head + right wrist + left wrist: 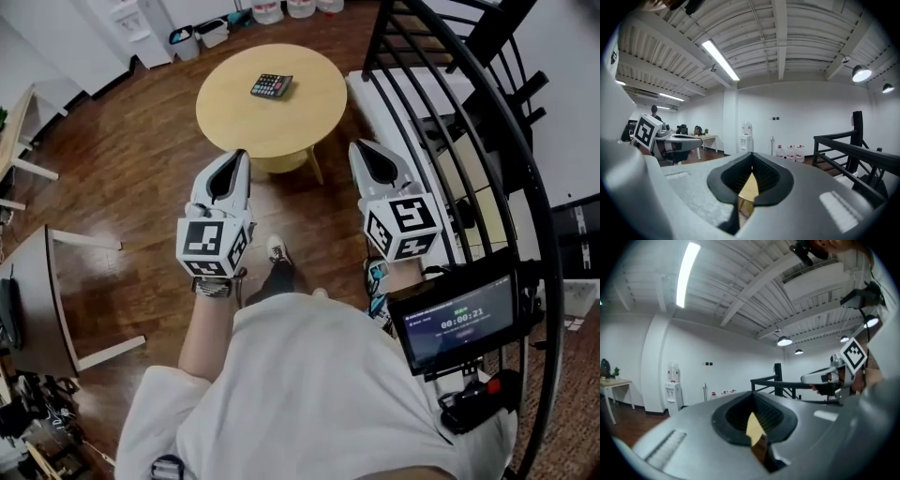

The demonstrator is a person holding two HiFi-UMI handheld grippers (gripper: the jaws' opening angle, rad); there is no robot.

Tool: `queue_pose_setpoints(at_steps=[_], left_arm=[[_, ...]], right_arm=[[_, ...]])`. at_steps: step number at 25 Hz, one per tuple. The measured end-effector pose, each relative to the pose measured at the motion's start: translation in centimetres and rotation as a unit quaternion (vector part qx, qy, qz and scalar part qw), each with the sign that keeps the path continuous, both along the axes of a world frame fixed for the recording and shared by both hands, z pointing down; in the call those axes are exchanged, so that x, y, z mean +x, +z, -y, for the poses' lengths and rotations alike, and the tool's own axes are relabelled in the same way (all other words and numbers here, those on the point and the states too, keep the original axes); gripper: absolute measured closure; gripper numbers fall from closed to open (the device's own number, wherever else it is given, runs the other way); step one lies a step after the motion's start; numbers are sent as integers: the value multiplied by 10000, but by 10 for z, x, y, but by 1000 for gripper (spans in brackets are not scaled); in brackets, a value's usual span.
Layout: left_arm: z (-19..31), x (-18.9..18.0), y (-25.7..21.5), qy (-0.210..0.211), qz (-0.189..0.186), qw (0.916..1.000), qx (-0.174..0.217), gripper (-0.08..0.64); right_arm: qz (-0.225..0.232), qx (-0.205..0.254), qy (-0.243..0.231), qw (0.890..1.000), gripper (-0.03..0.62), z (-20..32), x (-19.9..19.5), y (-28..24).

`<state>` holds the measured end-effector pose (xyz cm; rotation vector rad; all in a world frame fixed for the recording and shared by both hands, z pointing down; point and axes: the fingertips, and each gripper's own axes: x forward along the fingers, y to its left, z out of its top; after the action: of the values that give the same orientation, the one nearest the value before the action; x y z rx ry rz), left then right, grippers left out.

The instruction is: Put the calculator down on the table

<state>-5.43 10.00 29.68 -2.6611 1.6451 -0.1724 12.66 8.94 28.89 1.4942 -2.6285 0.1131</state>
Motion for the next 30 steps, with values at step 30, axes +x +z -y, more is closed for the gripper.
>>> queue_pose_setpoints(at_steps=[30], left_arm=[[-70,46,-22,444,54,9982,394,558]], right_arm=[[4,80,-271,9996,591,-57,5,-19]])
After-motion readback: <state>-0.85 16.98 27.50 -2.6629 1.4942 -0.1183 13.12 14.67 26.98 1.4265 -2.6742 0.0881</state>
